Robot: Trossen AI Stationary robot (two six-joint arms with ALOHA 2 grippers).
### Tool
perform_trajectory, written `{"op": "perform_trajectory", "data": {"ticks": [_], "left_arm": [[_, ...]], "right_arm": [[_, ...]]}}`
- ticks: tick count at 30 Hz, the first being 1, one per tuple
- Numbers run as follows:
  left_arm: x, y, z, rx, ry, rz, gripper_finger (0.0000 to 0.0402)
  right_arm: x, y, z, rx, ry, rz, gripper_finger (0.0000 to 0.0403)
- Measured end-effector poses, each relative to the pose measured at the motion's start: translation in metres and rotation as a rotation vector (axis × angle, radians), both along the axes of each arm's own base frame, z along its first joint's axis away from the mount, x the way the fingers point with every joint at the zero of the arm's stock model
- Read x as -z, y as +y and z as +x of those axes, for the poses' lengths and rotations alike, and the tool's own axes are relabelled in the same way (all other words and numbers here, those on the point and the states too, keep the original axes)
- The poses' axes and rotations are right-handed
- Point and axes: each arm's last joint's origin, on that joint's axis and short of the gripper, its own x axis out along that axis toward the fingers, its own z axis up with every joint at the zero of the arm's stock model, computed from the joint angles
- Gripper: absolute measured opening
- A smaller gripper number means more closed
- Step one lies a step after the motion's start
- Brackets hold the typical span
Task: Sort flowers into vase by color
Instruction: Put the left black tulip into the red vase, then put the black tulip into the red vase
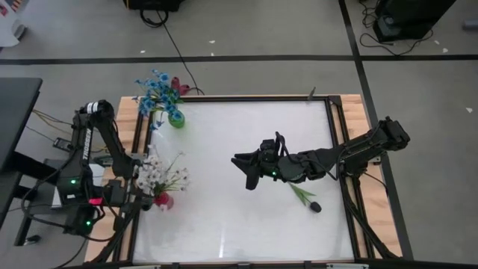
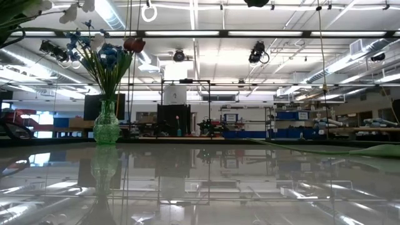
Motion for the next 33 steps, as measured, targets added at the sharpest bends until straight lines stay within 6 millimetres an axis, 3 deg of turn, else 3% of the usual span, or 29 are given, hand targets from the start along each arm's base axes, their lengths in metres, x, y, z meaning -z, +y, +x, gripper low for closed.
{"op": "perform_trajectory", "data": {"ticks": [5,10,17,27,33], "left_arm": [[-0.006,0.005,0.000,0.001,-0.001,-0.017,0.0122],[-0.020,0.013,-0.002,0.061,0.064,-0.023,0.0147],[-0.039,0.025,-0.006,0.189,0.214,-0.078,0.0151],[-0.090,0.038,-0.008,0.301,0.205,-0.149,0.0151],[-0.122,0.057,-0.010,0.321,0.215,-0.235,0.0150]], "right_arm": [[0.000,0.001,0.000,0.000,-0.003,0.010,0.0134],[0.000,0.001,0.000,0.000,-0.006,0.021,0.0135],[0.000,0.001,0.000,0.001,-0.007,0.027,0.0135],[0.000,0.001,0.000,0.002,-0.013,0.044,0.0135],[0.006,0.004,0.000,0.001,0.013,0.079,0.0135]]}}
